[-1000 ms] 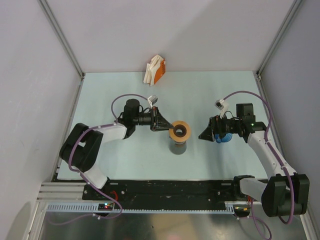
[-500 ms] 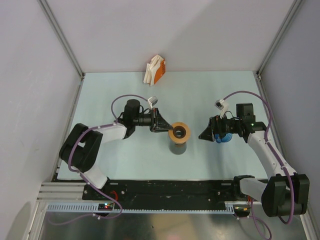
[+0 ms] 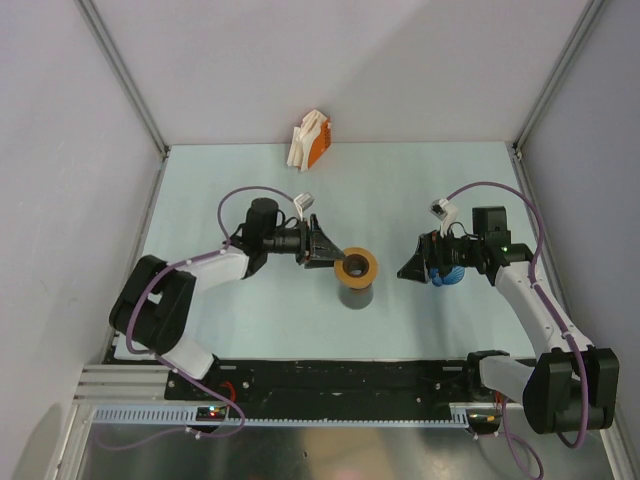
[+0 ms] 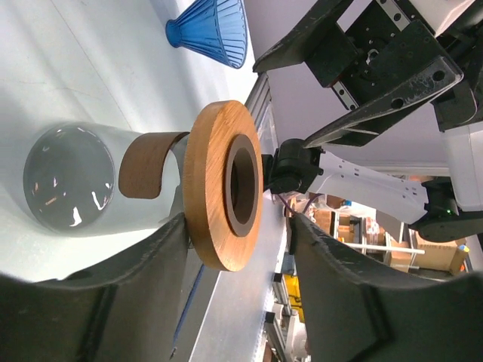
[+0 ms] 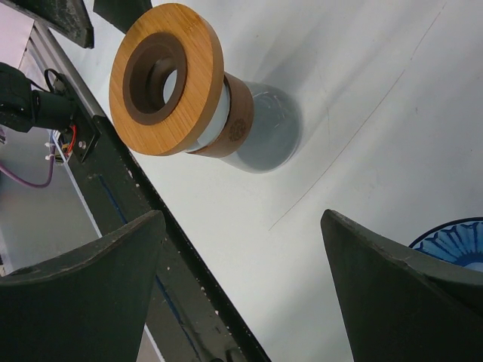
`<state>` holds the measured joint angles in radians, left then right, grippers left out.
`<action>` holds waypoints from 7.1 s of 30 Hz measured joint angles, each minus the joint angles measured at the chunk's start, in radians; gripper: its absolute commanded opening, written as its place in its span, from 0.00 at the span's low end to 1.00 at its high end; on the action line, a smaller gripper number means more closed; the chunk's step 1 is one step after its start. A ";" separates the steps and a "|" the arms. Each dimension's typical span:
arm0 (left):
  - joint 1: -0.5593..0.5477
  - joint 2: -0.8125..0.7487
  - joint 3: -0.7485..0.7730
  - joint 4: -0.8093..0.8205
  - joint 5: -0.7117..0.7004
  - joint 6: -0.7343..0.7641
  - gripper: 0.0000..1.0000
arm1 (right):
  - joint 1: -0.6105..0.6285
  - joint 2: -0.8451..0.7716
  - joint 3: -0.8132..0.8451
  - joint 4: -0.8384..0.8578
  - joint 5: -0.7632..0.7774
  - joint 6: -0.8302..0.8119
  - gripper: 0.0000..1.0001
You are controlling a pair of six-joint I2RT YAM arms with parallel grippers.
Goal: Place the coffee filter in the dripper
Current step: Place the dripper holder onto the coffee server, then pick up the coffee dripper from the center of the board, then place the coffee dripper in the dripper holder.
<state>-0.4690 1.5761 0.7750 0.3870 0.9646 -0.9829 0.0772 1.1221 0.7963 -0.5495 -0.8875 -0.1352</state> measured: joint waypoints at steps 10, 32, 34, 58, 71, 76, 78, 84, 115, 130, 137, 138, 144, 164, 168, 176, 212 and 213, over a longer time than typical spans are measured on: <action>0.000 -0.066 0.041 -0.190 -0.061 0.154 0.69 | 0.000 0.000 0.000 0.000 0.001 0.000 0.90; -0.009 -0.124 0.104 -0.488 -0.238 0.417 0.01 | 0.012 0.000 0.000 0.000 0.016 0.002 0.89; -0.019 -0.116 0.108 -0.494 -0.238 0.417 0.01 | 0.012 0.000 0.000 0.001 0.016 0.002 0.89; 0.046 -0.248 0.103 -0.565 -0.312 0.557 0.99 | -0.139 -0.041 0.060 -0.144 0.103 -0.152 0.89; 0.250 -0.717 0.100 -0.723 -0.538 0.767 1.00 | -0.338 0.095 0.136 -0.267 0.358 -0.269 0.69; 0.254 -0.811 0.100 -0.809 -0.566 0.819 1.00 | -0.354 0.212 0.136 -0.257 0.411 -0.264 0.60; 0.254 -0.845 0.100 -0.837 -0.581 0.836 1.00 | -0.356 0.238 0.136 -0.253 0.413 -0.259 0.55; 0.254 -0.917 0.099 -0.881 -0.612 0.861 1.00 | -0.356 0.306 0.136 -0.230 0.412 -0.243 0.39; 0.254 -0.845 0.101 -0.977 -0.551 0.928 1.00 | 0.392 0.023 0.711 -0.582 0.441 -0.272 0.00; 0.254 -0.902 0.092 -0.976 -0.516 0.900 1.00 | 0.432 0.452 1.033 -0.781 0.427 -0.103 0.00; 0.254 -0.918 0.057 -0.981 -0.515 0.893 1.00 | 0.486 0.537 1.091 -0.785 0.427 -0.102 0.00; 0.254 -0.918 0.057 -0.982 -0.514 0.893 1.00 | 0.490 0.550 1.093 -0.785 0.427 -0.105 0.00; 0.254 -0.922 0.056 -0.981 -0.506 0.885 1.00 | 0.489 0.602 1.095 -0.787 0.429 -0.121 0.00; 0.254 -0.919 0.055 -0.981 -0.489 0.877 1.00 | 0.441 0.633 1.075 -0.792 0.426 -0.202 0.00; 0.254 -0.916 0.055 -0.981 -0.489 0.877 1.00 | 0.445 0.633 1.054 -0.793 0.423 -0.210 0.00; 0.254 -0.916 0.055 -0.981 -0.489 0.875 1.00 | 0.451 0.633 1.020 -0.793 0.419 -0.218 0.00; 0.197 -0.728 0.167 -0.961 -0.437 0.866 0.99 | 0.323 0.587 1.068 -0.793 0.309 -0.255 0.59; 0.167 -0.699 0.185 -0.947 -0.438 0.866 0.99 | 0.297 0.572 1.057 -0.792 0.285 -0.259 0.60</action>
<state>-0.3019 0.8772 0.9600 -0.5602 0.5266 -0.1165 0.3744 1.6939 1.8538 -1.3418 -0.6022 -0.3939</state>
